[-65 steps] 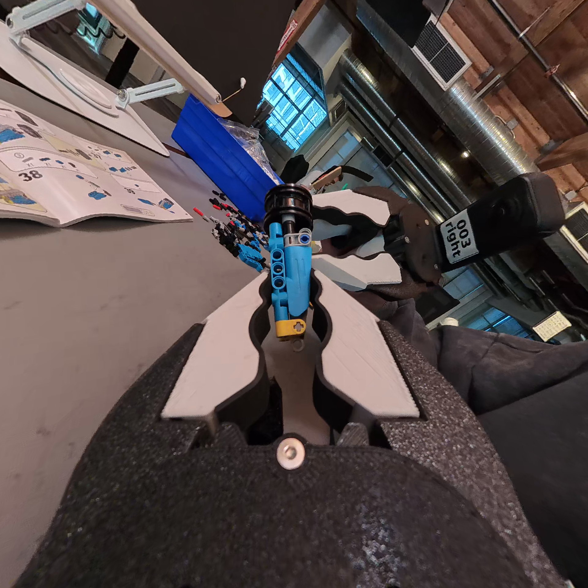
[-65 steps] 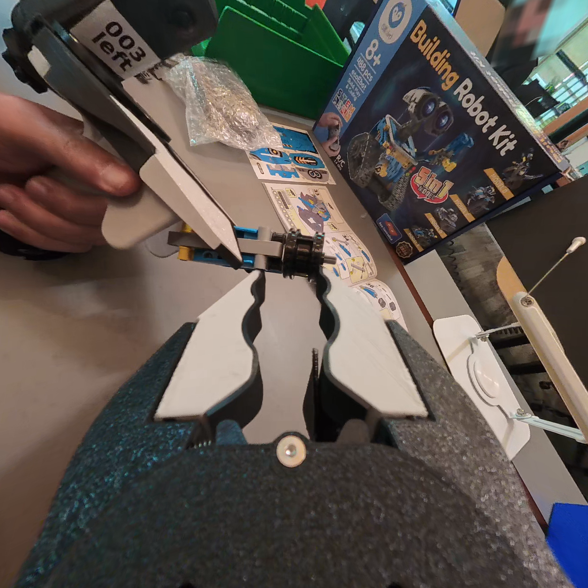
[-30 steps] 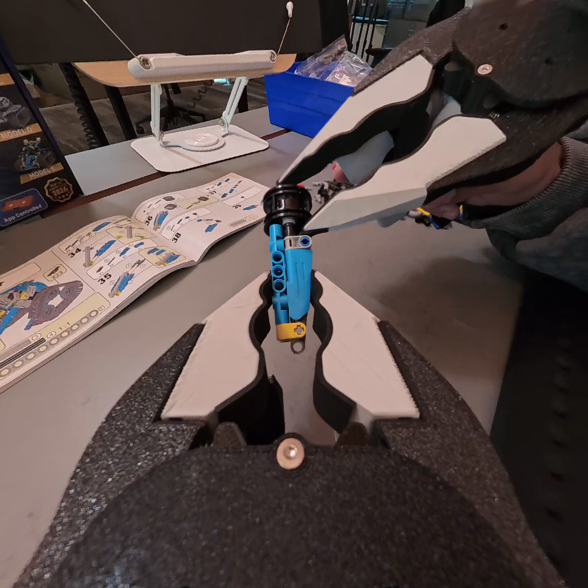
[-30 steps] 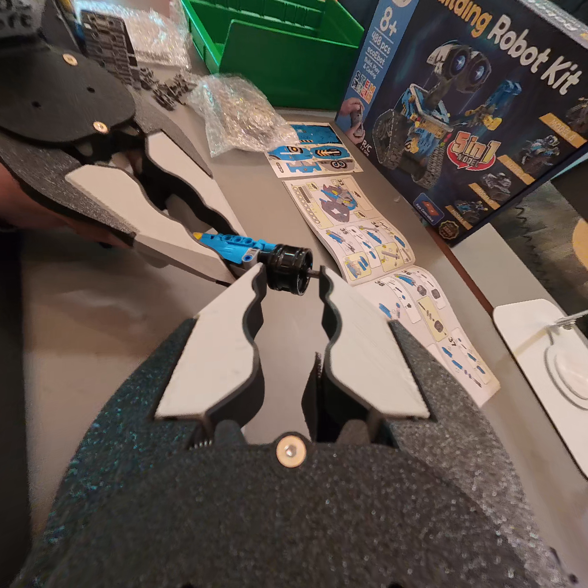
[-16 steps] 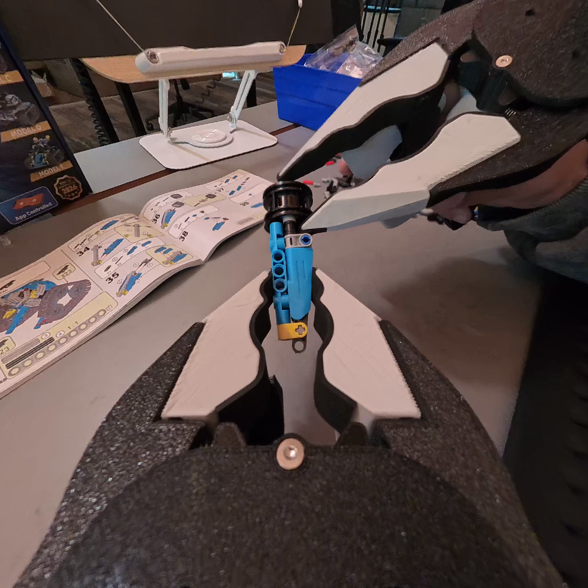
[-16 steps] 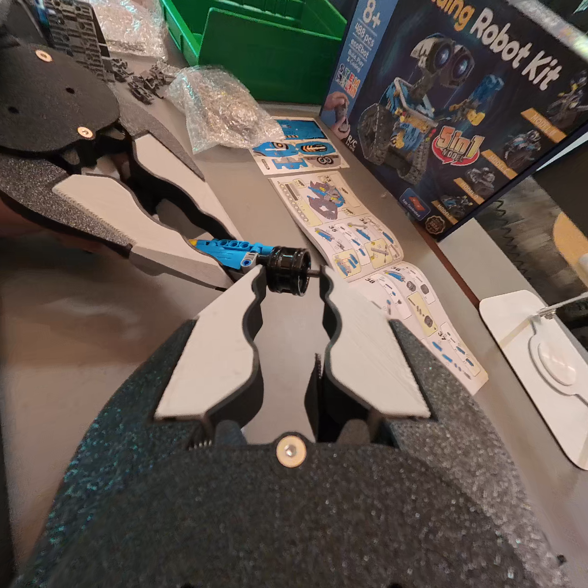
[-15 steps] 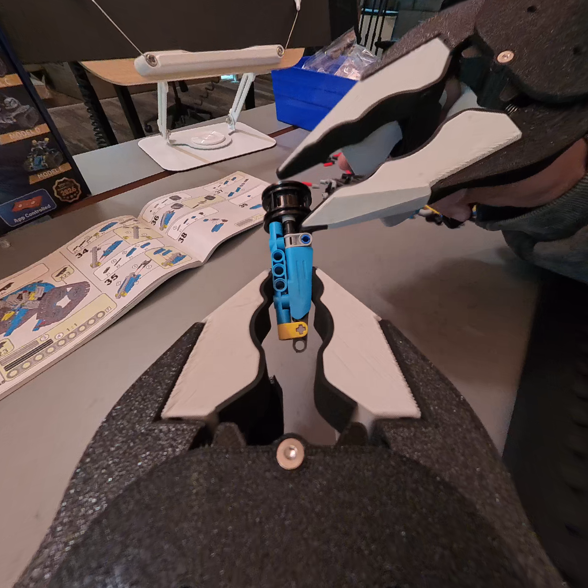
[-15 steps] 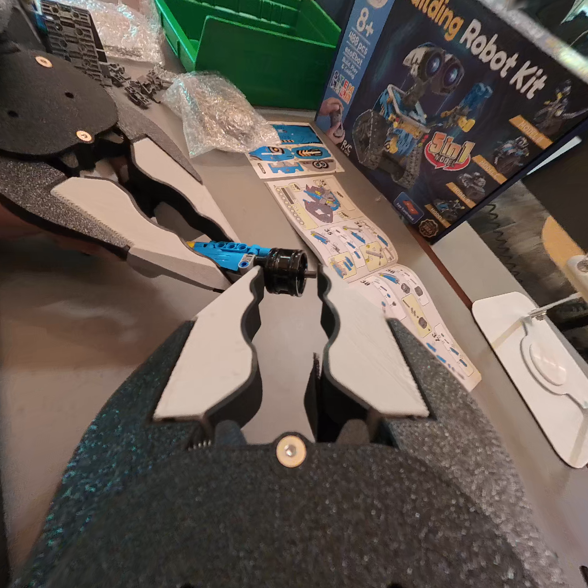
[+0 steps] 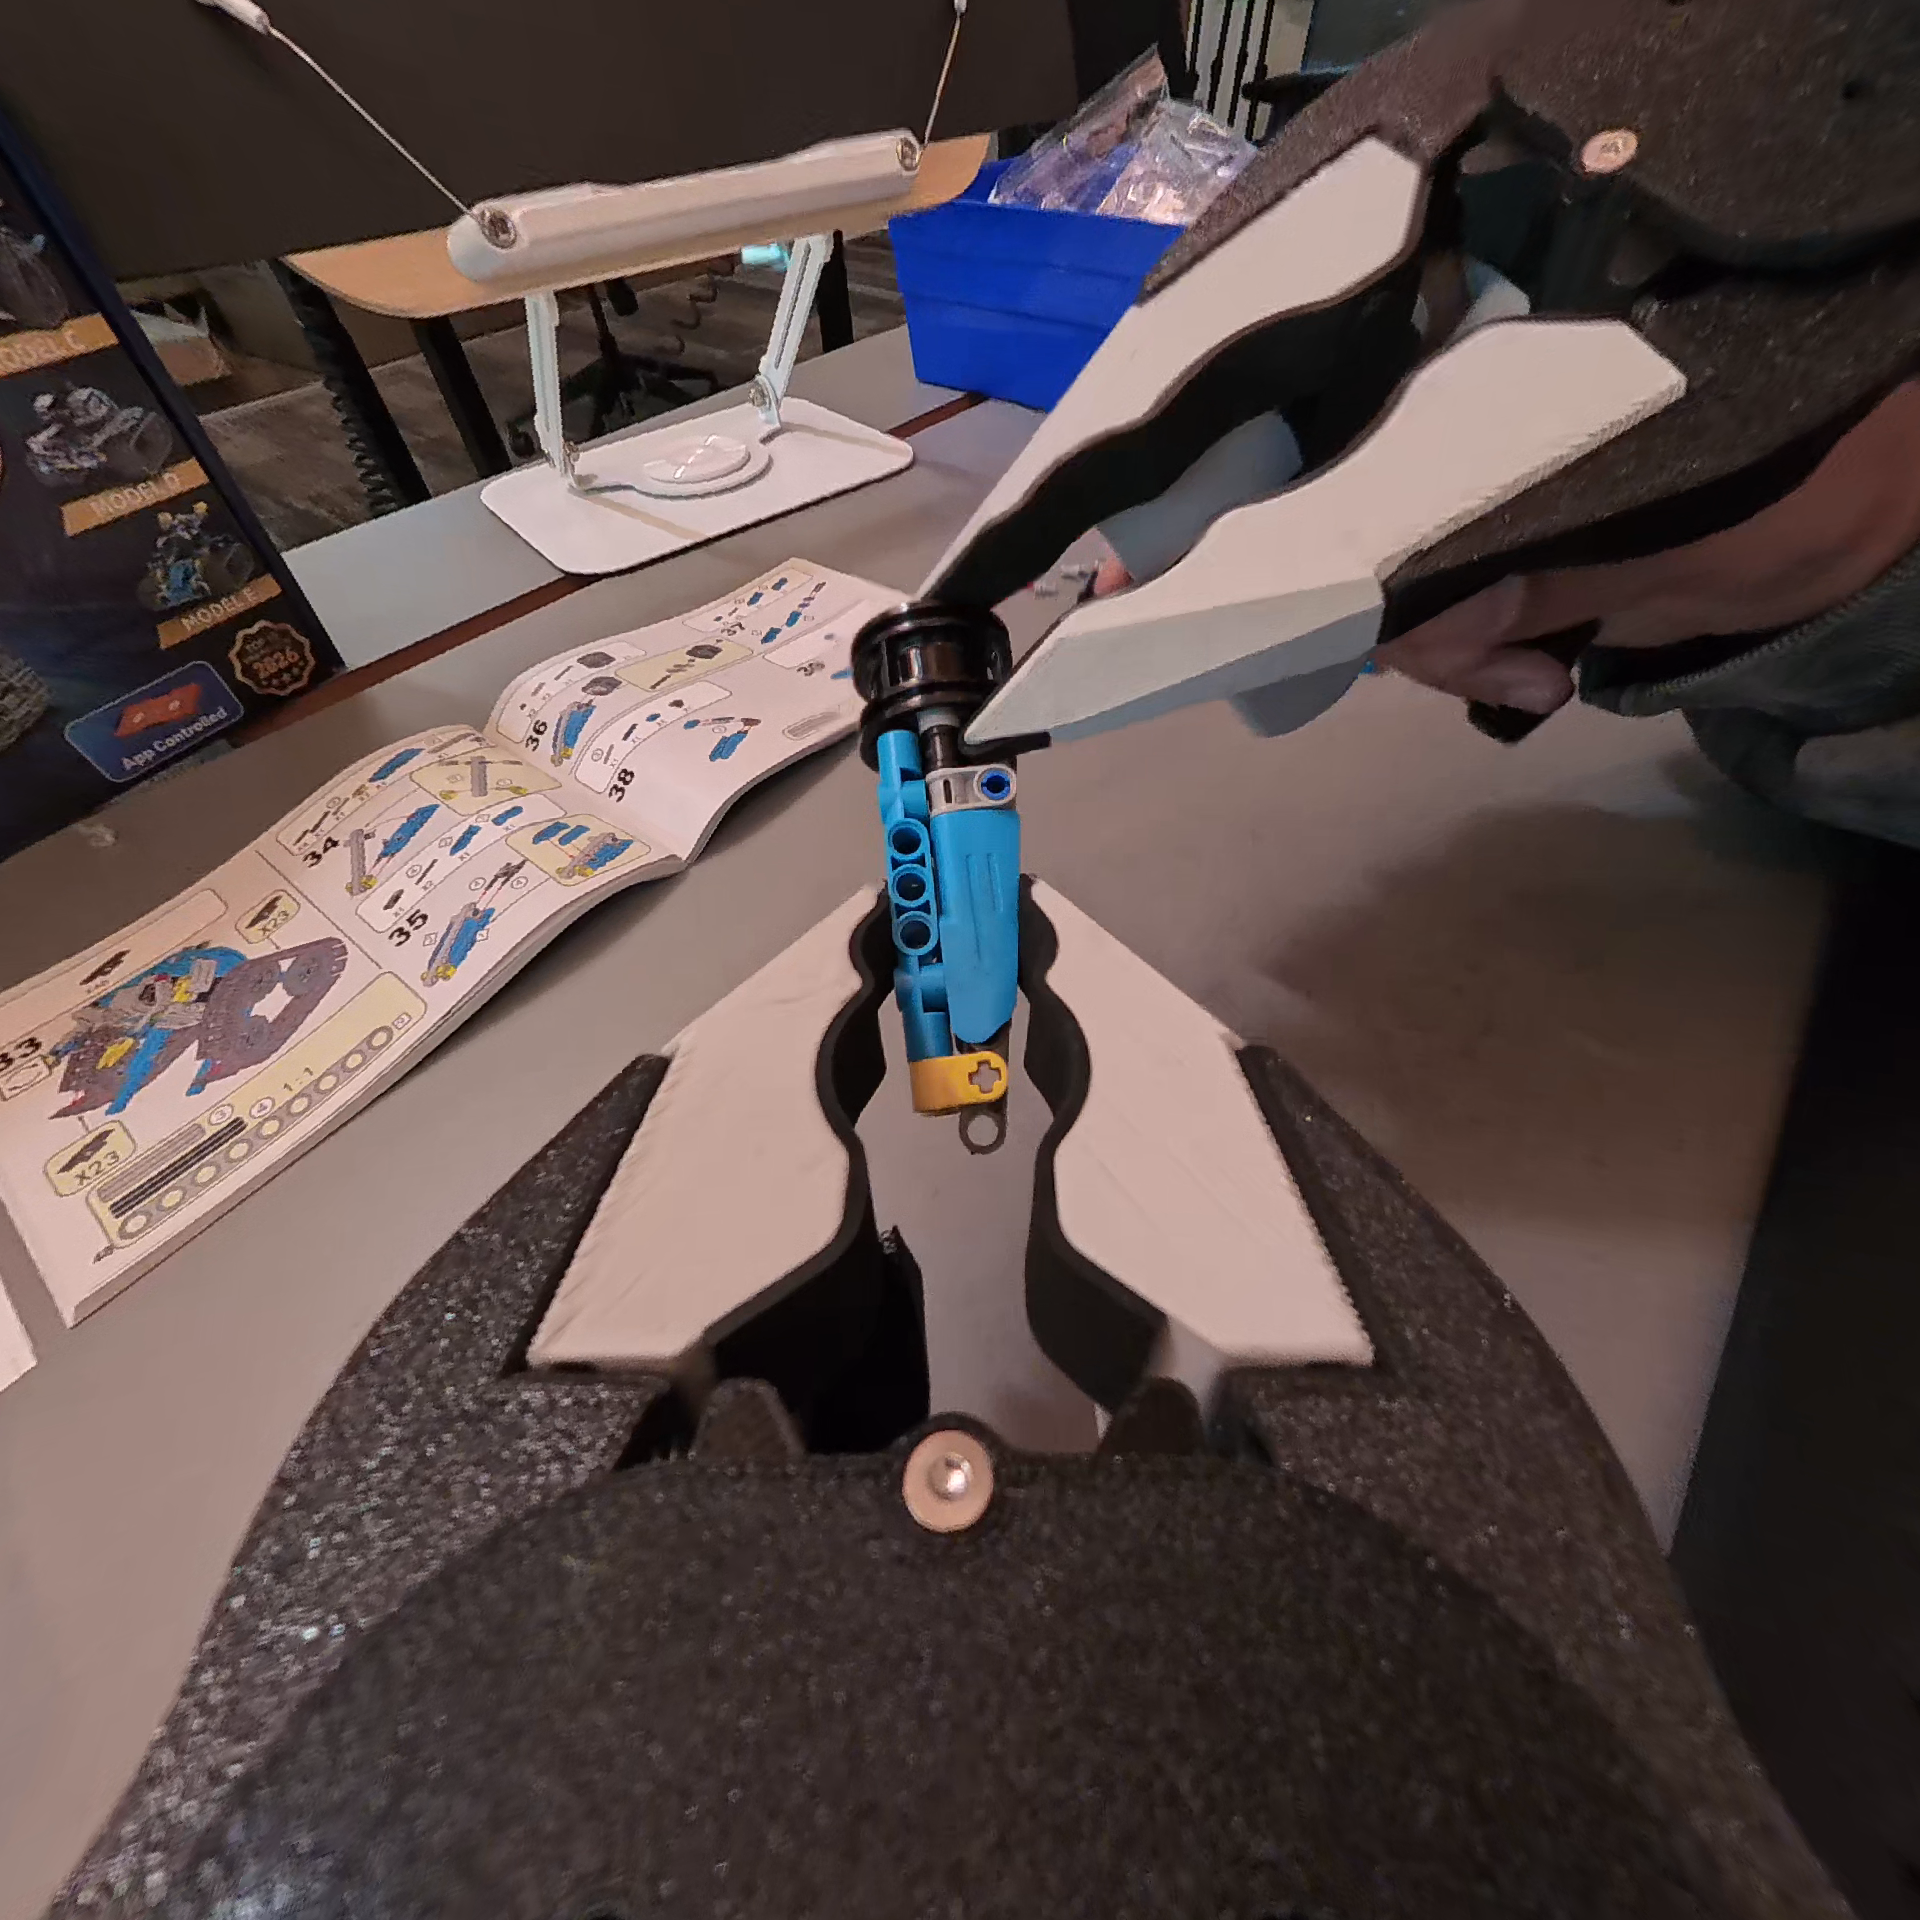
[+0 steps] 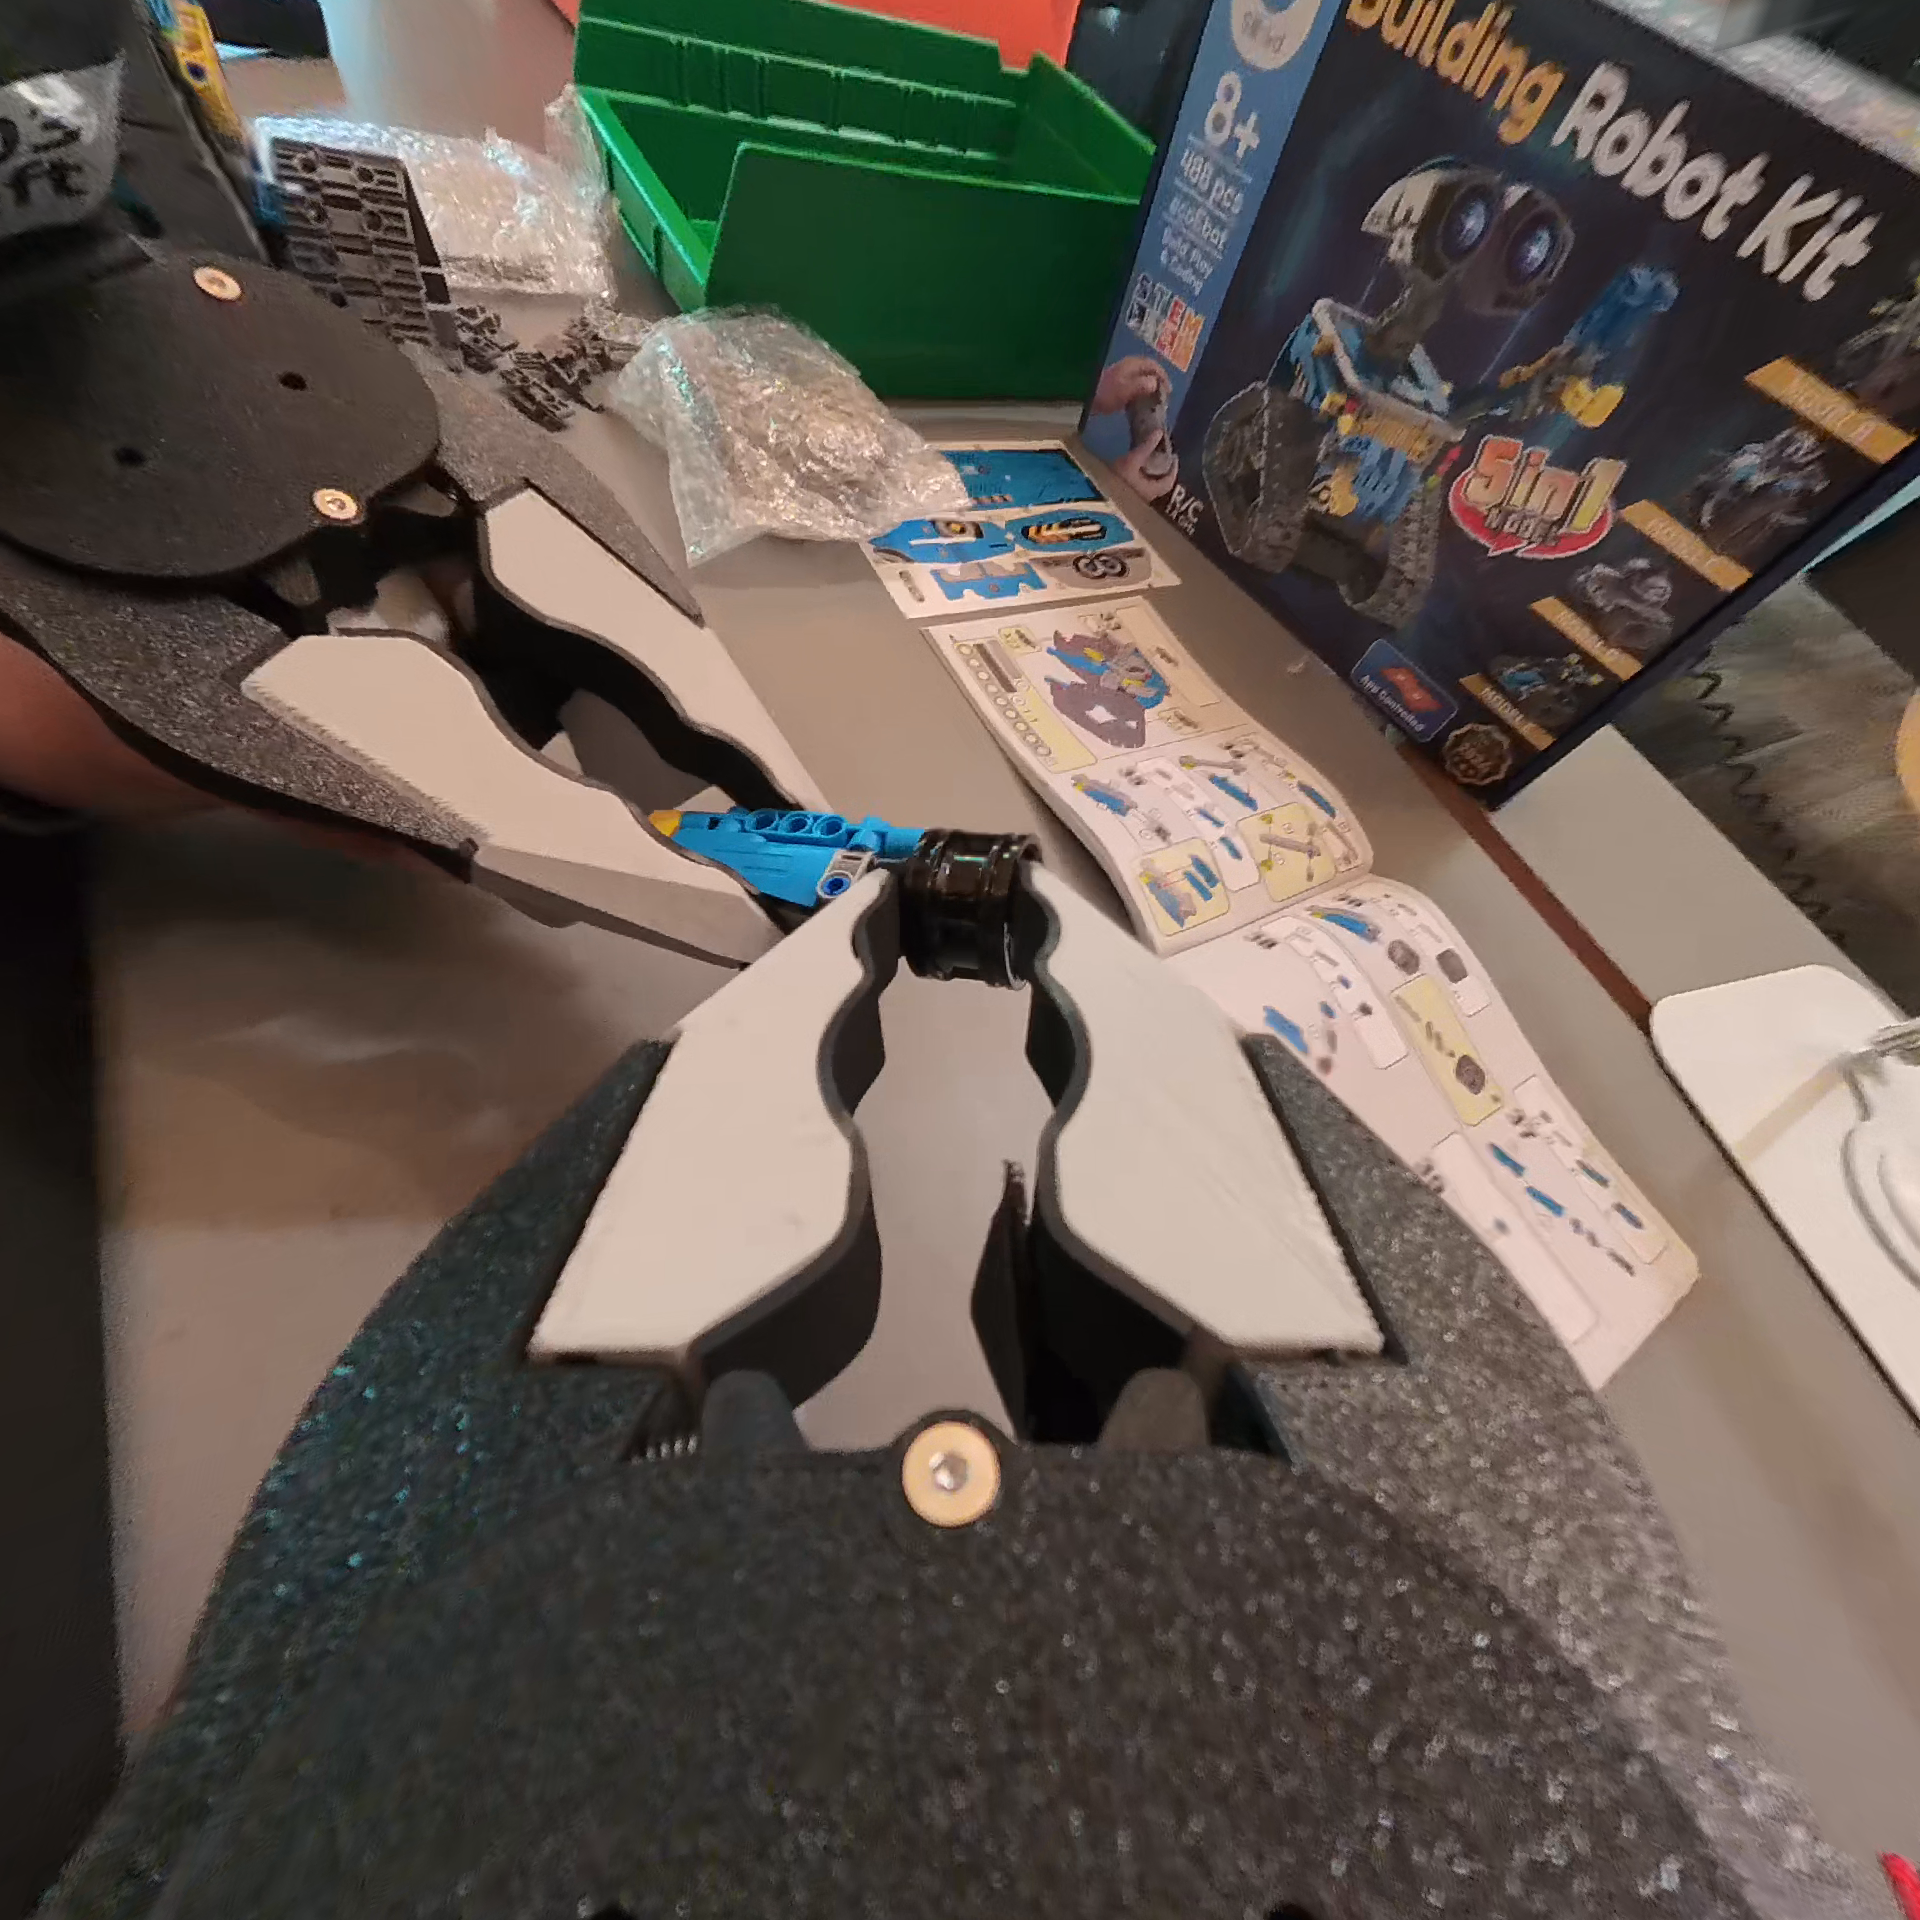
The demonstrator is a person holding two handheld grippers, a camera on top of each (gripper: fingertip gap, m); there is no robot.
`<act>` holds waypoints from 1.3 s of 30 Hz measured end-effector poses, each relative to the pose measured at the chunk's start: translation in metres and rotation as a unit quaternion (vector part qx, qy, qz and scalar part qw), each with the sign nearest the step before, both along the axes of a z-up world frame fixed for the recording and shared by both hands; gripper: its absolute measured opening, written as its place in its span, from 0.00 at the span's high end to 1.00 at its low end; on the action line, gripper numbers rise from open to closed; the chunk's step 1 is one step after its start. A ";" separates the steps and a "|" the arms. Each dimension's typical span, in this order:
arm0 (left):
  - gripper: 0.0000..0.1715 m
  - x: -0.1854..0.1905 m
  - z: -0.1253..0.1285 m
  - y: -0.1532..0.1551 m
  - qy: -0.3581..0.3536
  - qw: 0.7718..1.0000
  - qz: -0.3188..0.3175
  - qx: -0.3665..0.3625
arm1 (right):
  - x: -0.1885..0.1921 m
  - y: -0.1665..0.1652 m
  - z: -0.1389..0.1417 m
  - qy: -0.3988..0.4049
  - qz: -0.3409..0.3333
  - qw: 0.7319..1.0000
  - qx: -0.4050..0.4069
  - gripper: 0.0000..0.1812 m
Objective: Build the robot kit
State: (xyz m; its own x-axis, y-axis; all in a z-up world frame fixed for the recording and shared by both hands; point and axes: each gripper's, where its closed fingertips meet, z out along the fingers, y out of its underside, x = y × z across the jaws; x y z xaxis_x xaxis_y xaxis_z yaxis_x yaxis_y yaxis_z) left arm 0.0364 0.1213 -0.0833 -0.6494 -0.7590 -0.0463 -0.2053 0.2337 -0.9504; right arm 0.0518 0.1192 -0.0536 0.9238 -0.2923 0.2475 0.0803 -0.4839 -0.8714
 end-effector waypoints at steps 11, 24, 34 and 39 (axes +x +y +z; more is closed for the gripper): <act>0.89 0.002 0.002 0.000 -0.004 1.000 0.009 -0.003 | -0.002 0.002 0.000 0.001 0.005 1.000 0.003 0.89; 0.88 -0.016 0.035 -0.005 0.121 0.940 -0.124 -0.295 | -0.008 -0.011 0.003 -0.011 0.048 0.999 0.011 0.77; 0.88 -0.013 0.012 -0.011 0.133 0.961 -0.100 -0.220 | -0.004 -0.010 -0.005 -0.132 0.007 0.989 -0.070 0.87; 0.88 -0.012 0.010 -0.011 0.127 0.965 -0.093 -0.208 | -0.002 -0.010 -0.005 -0.184 -0.001 0.978 -0.096 0.89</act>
State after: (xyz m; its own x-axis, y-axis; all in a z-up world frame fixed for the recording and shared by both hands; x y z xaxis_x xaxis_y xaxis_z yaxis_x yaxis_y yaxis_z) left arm 0.0246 0.1108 -0.0735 -0.7264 -0.5464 0.4168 -0.4358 -0.1026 -0.8942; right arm 0.0496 0.1092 -0.0590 0.7613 -0.2098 0.6135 0.3699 -0.6365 -0.6768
